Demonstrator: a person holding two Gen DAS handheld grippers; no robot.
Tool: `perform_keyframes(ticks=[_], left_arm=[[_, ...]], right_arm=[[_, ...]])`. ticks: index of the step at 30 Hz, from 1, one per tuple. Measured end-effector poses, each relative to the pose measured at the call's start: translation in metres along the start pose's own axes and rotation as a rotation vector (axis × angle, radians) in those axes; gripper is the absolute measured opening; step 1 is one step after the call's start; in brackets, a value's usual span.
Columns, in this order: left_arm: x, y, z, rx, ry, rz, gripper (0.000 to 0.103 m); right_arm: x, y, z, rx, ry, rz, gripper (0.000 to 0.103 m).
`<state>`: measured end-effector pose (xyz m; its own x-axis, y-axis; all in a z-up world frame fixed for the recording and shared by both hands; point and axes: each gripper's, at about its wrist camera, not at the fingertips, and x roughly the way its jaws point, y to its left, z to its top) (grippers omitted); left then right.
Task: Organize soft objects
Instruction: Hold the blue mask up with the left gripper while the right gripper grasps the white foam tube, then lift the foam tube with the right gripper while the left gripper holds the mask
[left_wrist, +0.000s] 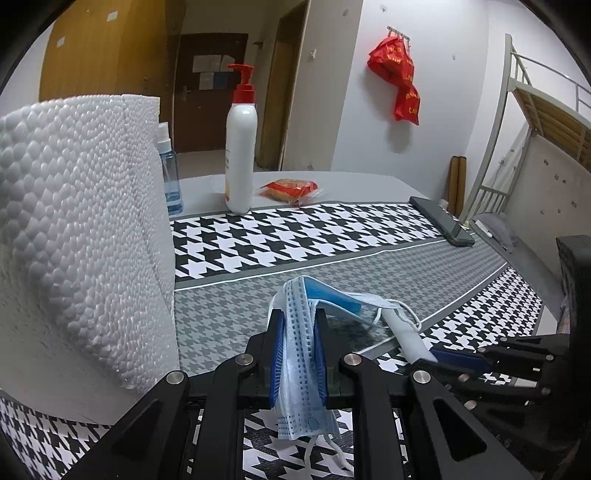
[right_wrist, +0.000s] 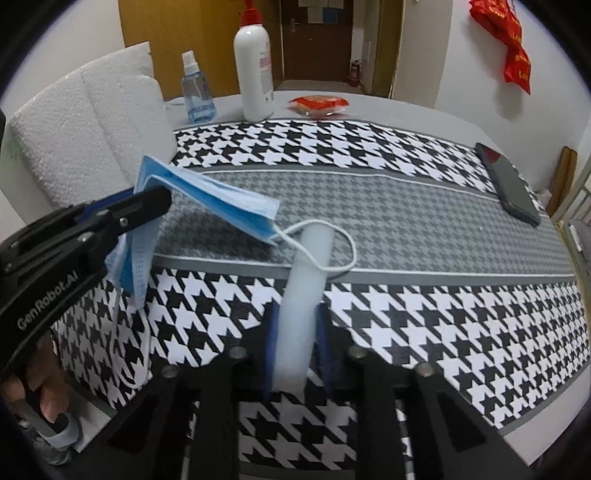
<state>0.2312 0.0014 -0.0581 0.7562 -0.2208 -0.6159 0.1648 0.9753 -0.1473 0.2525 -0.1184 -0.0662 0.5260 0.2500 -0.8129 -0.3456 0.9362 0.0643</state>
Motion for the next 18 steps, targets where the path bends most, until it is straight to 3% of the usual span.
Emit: perform_keyframes(ticks=[18], left_arm=[[-0.06, -0.015, 0.013, 0.025, -0.126, 0.025, 0.016]], right_arm=[[-0.059, -0.02, -0.004, 0.036, -0.152, 0.039, 0.017]])
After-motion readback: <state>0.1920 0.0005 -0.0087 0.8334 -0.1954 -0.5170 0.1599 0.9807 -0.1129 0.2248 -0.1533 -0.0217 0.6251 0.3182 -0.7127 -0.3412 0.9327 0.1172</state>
